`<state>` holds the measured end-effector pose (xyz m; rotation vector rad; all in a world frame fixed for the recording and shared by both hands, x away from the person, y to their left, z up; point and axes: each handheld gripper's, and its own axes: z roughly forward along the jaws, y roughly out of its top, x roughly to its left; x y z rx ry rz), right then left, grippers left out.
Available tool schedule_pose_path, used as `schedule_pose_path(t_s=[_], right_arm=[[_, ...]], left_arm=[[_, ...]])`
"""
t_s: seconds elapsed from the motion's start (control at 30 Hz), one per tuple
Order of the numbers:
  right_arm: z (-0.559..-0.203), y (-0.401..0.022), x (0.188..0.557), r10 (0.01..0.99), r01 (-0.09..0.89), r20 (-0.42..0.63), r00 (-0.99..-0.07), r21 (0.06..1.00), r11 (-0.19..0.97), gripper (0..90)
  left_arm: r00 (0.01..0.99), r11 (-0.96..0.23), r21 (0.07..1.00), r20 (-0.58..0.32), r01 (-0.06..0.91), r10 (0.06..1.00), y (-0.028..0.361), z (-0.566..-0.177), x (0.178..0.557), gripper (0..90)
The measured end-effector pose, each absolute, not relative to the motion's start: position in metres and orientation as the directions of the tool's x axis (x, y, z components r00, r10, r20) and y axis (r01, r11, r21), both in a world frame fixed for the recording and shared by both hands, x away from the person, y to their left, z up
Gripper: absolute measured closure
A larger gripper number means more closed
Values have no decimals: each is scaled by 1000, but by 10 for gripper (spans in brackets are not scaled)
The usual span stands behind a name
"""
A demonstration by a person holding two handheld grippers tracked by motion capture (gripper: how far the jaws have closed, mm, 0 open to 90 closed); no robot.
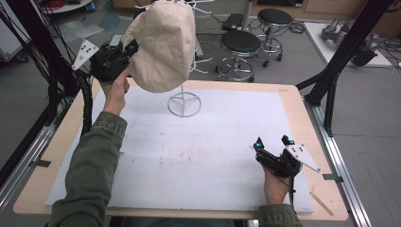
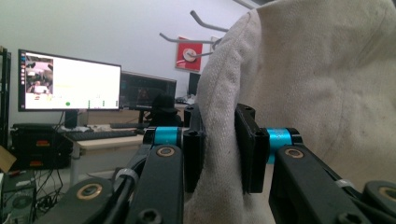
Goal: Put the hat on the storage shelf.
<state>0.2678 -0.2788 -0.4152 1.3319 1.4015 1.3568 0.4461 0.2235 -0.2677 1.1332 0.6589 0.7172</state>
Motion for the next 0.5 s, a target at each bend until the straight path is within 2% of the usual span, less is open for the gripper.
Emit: schedule_pose_path(t_s=[0.2, 0.27, 0.4, 0.5], right_arm=[[-415, -279, 268, 976, 172, 140, -167, 979, -111, 53], [-415, -279, 268, 976, 169, 137, -167, 980, -109, 53], [-415, -279, 268, 976, 172, 141, -168, 979, -112, 53], [-415, -279, 268, 976, 171, 140, -168, 979, -111, 53]], left_arm=[[611, 265, 951, -115, -161, 783, 224, -273, 446, 741], [612, 275, 948, -123, -162, 782, 225, -272, 445, 713], [613, 292, 944, -142, -152, 778, 229, -270, 444, 589], [593, 294, 942, -145, -162, 792, 232, -267, 440, 405]])
